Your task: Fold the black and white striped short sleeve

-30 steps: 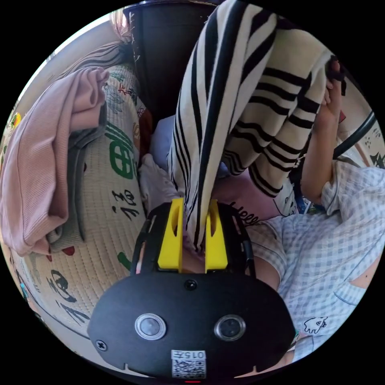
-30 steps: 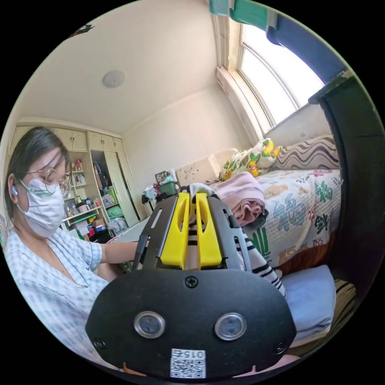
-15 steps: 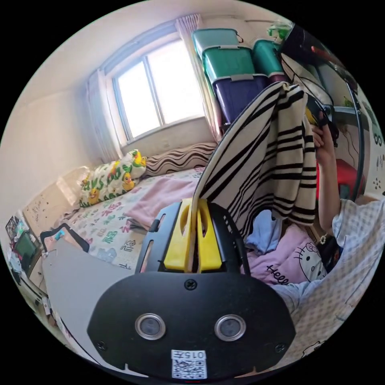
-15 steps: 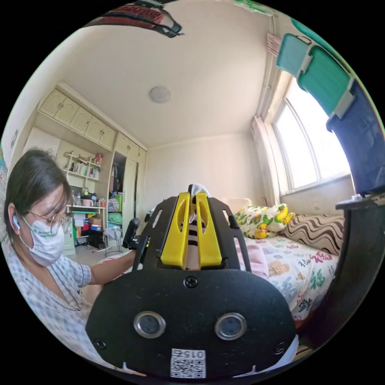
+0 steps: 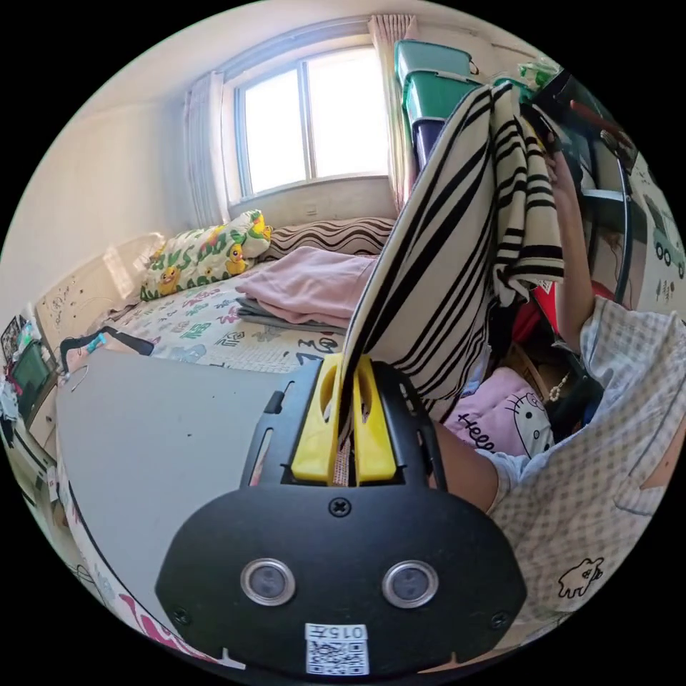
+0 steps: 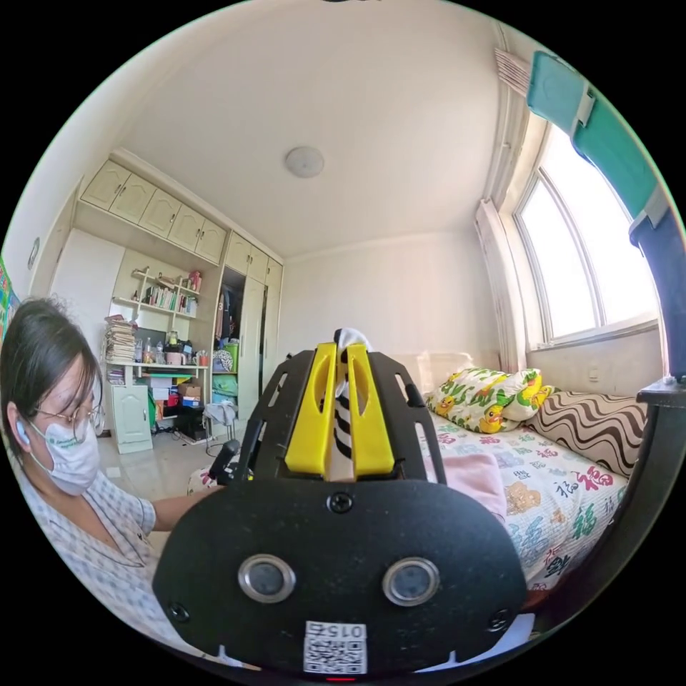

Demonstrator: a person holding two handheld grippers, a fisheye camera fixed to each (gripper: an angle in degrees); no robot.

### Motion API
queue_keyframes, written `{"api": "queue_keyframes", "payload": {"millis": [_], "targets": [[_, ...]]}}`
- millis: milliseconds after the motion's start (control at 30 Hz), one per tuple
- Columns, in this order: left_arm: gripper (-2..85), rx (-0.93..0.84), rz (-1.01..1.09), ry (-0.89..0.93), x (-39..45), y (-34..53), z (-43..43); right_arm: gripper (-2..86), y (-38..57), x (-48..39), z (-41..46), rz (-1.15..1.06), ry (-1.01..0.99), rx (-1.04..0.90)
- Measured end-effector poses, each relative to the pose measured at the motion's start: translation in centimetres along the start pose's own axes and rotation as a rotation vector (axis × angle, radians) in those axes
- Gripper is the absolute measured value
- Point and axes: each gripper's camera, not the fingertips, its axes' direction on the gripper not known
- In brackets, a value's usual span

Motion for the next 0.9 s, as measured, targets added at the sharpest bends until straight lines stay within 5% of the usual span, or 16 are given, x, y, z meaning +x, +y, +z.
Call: {"api": "queue_keyframes", "payload": {"millis": [267,467,700,900], "targets": [[0.2,0.298,-0.006,-0.331,3.5,5.4,-20.8,2.2,1.7,1.5,2.0,-0.009,0.006,-0.038],[0.2,0.324,0.079,-0.685,10.6,7.9,-31.6,2.3,3.9,1.4,8.9,-0.085,-0.034,-0.14],[0.2,0.289,0.053,-0.877,13.4,12.5,-35.4,2.5,6.5,1.1,19.4,-0.173,-0.055,-0.174],[0.3,0.149,-0.098,-0.891,5.2,16.7,-30.1,2.6,11.1,3.8,36.5,-0.175,-0.036,-0.329]]}}
